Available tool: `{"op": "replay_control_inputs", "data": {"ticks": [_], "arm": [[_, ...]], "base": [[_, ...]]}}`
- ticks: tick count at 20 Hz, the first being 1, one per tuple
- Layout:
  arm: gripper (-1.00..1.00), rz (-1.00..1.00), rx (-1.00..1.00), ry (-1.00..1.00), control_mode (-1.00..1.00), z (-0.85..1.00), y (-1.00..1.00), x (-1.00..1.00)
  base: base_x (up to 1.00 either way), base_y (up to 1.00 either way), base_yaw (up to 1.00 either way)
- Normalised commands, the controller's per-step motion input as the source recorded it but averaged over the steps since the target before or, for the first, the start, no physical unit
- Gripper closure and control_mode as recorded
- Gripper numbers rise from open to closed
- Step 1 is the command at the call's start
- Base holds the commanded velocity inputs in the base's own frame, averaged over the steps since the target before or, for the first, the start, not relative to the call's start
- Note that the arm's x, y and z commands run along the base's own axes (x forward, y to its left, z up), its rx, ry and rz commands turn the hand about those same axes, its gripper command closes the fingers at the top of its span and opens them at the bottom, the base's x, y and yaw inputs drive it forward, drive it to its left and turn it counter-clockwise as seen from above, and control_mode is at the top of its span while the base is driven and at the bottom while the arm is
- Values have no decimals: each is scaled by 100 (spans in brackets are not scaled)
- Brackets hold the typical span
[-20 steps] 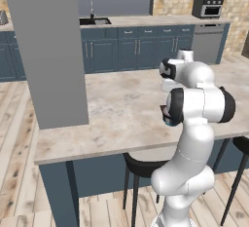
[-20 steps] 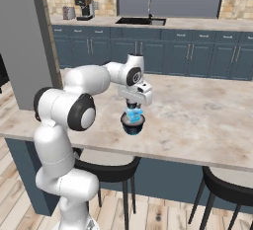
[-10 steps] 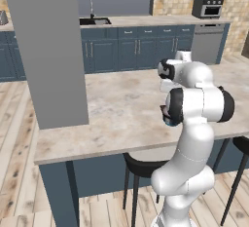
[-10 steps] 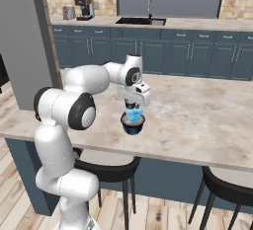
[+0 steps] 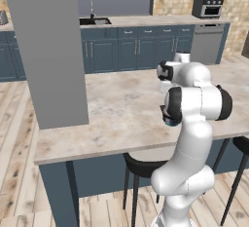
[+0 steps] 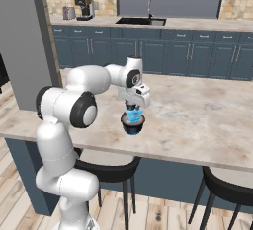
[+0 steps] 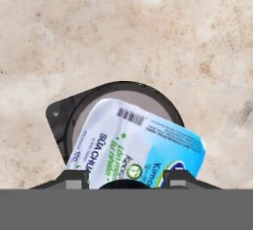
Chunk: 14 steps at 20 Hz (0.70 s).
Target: Stack the yogurt containers by placing the smaller containers on top of the larger containers.
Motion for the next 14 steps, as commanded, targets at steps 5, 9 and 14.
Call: {"op": "replay_control_inputs", "data": {"ticks": [5, 9, 14], "arm": [[100, 0, 0, 1, -100, -7, -2, 10], [100, 0, 0, 3, -100, -2, -7, 8], [100, -1, 0, 3, -100, 0, -10, 3]], "base": [[0, 0, 0], [0, 0, 0], [0, 0, 0]]}}
